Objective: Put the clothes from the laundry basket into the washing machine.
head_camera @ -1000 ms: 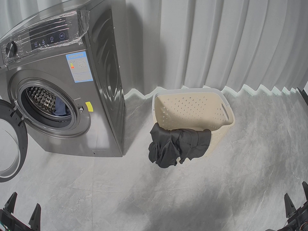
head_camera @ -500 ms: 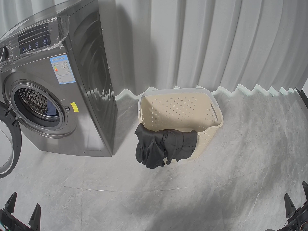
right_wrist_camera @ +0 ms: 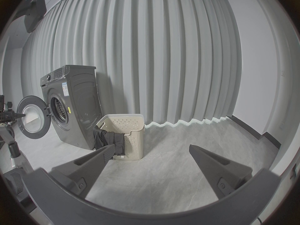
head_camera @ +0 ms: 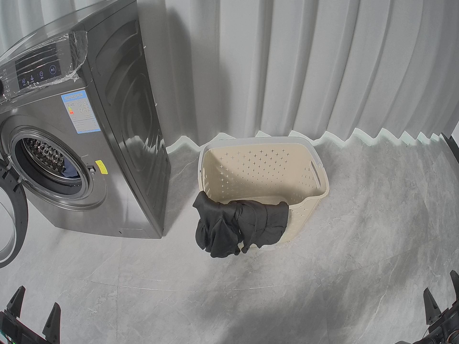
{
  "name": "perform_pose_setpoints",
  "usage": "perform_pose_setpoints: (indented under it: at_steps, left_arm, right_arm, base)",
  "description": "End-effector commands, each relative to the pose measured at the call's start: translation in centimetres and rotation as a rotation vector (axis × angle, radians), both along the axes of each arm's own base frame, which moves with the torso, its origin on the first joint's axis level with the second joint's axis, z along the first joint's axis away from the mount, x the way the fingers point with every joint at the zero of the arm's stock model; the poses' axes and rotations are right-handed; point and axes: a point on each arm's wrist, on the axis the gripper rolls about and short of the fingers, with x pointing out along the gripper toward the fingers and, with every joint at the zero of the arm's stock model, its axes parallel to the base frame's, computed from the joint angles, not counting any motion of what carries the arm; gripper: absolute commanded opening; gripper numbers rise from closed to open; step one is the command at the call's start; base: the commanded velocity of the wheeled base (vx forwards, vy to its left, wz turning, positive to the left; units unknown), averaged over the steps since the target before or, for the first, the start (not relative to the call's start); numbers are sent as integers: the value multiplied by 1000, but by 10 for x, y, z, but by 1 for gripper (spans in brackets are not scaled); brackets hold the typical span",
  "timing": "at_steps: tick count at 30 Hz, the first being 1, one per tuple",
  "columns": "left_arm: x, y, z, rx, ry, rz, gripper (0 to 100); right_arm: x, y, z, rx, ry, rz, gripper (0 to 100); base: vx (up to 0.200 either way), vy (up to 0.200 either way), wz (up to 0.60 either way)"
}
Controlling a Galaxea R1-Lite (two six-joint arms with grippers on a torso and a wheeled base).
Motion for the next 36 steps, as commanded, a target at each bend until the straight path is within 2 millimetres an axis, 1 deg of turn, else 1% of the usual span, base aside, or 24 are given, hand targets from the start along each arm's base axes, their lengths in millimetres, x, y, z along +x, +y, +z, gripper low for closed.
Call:
perform_pose_setpoints:
  at_steps: [1, 4, 13, 18, 19, 21, 22, 23, 24, 26, 28, 29, 30, 32, 33, 35, 36]
  left_arm:
    - [0, 0, -4, 0, 0, 0, 100]
    - [0, 0, -4, -3, 0, -3, 100]
    - [0, 0, -4, -2, 0, -1, 100]
    - [0, 0, -4, -2, 0, -1, 100]
    - [0, 0, -4, -2, 0, 0, 100]
    - [0, 0, -4, -2, 0, -1, 100]
    - [0, 0, -4, -2, 0, -1, 100]
    - [0, 0, -4, -2, 0, -1, 100]
    - [0, 0, -4, -2, 0, -1, 100]
    - [0, 0, -4, -2, 0, -1, 100]
    - [0, 0, -4, -2, 0, -1, 100]
    - [0, 0, -4, -2, 0, -1, 100]
    - [0, 0, -4, -2, 0, 0, 100]
    - [0, 0, -4, -2, 0, -1, 100]
    - [0, 0, -4, -2, 0, -1, 100]
    - [0, 0, -4, -2, 0, -1, 100]
    - [0, 0, -4, -2, 0, -1, 100]
  right_arm:
    - [0, 0, -4, -1, -1, 1, 100]
    - [0, 0, -4, -1, -1, -1, 100]
    - [0, 0, -5, 10, -3, -12, 100]
    - [0, 0, -2, 24, -18, -7, 100]
    - [-2, 0, 5, 25, -56, -6, 100]
    - [-10, 0, 31, 61, -172, 4, 100]
    - [-13, 0, 38, 70, -197, 5, 100]
    - [-17, 0, 49, 76, -219, 10, 100]
    - [-16, 0, 54, 74, -205, 20, 100]
    - [-9, 1, 61, 72, -125, 63, 100]
    - [6, 3, 68, 72, -31, 124, 100]
    - [7, 3, 68, 72, -25, 130, 100]
    - [22, 4, 73, 74, 65, 184, 100]
    - [41, 6, 79, 46, 152, 248, 100]
    - [42, 6, 79, 45, 159, 253, 100]
    - [68, 7, 83, 5, 261, 320, 100]
    - [68, 7, 83, 5, 261, 320, 100]
  base:
    - [0, 0, 0]
    - [0, 0, 0]
    - [200, 0, 0]
    - [0, 0, 0]
    - [0, 0, 0]
    - [0, 0, 0]
    - [0, 0, 0]
    - [0, 0, 0]
    - [0, 0, 0]
    - [0, 0, 0]
    - [0, 0, 0]
    - [0, 0, 0]
    - [0, 0, 0]
    - [0, 0, 0]
    - [0, 0, 0]
    - [0, 0, 0]
    - [0, 0, 0]
